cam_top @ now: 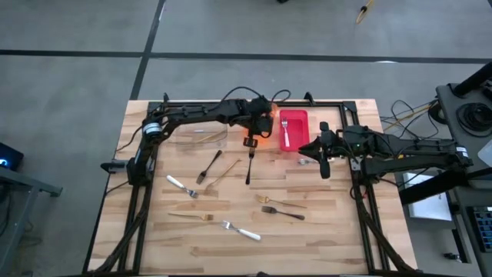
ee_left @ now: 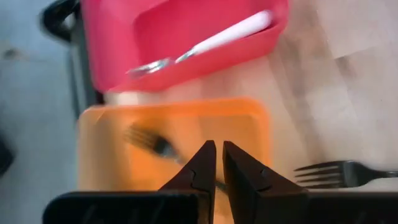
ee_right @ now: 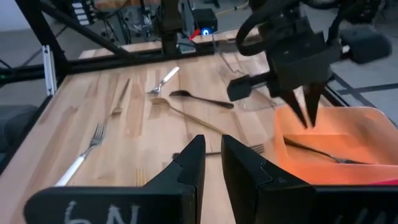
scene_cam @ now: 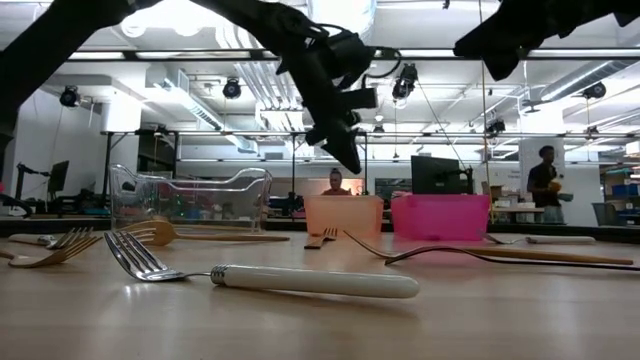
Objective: Sort silverware by color (type)
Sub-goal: Put the gold fork into the transparent bin
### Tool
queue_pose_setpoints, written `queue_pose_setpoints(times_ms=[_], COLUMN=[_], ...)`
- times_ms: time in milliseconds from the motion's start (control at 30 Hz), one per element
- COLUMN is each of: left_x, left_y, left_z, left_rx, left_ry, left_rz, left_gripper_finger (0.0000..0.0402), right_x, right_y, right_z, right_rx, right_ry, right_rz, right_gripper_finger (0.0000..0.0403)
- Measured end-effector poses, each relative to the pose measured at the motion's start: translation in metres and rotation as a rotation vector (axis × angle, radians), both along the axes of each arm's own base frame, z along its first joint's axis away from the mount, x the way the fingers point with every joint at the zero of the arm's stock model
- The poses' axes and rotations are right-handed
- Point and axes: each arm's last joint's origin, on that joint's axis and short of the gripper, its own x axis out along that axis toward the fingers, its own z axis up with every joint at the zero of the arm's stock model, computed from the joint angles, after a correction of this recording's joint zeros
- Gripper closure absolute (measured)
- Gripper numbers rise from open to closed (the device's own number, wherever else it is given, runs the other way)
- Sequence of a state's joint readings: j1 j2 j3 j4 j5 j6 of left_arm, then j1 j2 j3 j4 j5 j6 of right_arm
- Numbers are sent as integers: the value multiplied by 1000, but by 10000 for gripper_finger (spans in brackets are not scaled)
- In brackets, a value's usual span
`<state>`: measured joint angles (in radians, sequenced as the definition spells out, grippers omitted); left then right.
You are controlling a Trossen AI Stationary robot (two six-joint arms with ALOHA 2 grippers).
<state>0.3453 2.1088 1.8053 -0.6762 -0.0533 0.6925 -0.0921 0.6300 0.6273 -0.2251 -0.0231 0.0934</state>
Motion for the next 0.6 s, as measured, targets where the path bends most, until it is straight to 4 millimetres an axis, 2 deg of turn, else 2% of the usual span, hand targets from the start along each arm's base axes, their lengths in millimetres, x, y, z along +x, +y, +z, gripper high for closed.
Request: queue_pose_setpoints(times_ms=[233,467,600], left_x=[-6,-13,-13], left_y=[30,59,63], left_z=[-3,-13,-24], left_rx=[-56,-62,-83], left_ry=[-65,-91,-74], left_rz=[10,4,-54], left_gripper_finger=[400,401,401], right_x=[2,8,15], right_y=[-1,-8,-11], right_z=[8,4,-1], right_rx=[-11,-9,-19], right_ry=[-85,-68,-36], right_rz=[-30,-277,-333], right_gripper_finger=[360,360,360])
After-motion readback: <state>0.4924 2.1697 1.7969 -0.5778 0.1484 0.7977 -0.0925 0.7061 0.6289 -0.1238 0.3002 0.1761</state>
